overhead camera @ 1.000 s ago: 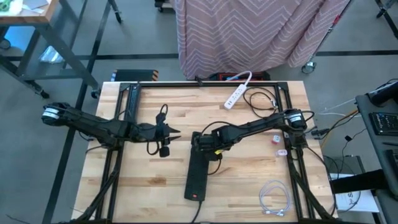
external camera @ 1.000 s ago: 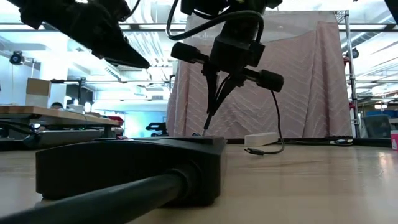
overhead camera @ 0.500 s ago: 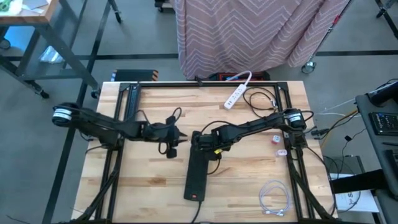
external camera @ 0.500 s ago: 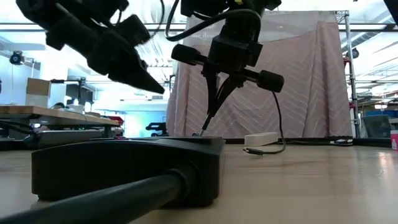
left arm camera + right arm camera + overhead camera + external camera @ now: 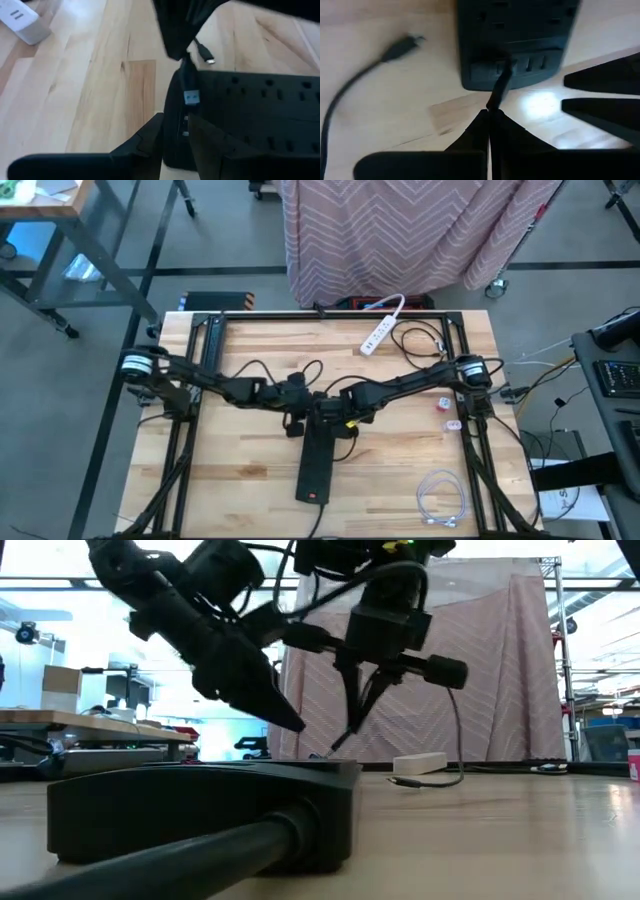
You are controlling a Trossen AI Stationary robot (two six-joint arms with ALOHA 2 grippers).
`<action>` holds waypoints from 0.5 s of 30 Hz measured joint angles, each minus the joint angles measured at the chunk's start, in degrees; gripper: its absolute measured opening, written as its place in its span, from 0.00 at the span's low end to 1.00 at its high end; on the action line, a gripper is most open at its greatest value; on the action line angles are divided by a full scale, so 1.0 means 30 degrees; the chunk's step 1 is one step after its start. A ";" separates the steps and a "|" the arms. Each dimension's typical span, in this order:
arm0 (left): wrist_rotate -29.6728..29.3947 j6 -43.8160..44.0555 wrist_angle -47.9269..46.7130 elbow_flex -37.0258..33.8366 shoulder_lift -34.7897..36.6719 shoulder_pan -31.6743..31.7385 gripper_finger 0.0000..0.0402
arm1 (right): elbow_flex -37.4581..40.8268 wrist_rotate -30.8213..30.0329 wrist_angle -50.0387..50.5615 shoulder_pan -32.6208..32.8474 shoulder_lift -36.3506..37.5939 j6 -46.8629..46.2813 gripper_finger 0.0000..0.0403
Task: Insert USB
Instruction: Insert the bottom black charger cable into the bottom black outlet extension
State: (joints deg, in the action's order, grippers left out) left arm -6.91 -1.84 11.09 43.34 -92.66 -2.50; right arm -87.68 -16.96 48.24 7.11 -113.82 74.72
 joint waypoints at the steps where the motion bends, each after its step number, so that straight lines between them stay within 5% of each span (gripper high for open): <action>1: -0.0003 0.0186 0.0000 0.0107 -0.0150 0.0048 0.19 | 0.0000 0.0175 0.0144 0.0000 0.0000 -0.0428 0.00; 15: 0.0319 -0.0255 0.0801 -0.0602 0.0356 0.0086 0.19 | -0.0024 0.0821 -0.0468 0.0044 0.0189 -0.2327 0.00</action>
State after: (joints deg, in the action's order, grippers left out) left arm -5.95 -2.61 13.50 41.53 -91.59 -2.24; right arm -87.75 -14.50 46.84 7.25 -113.25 67.74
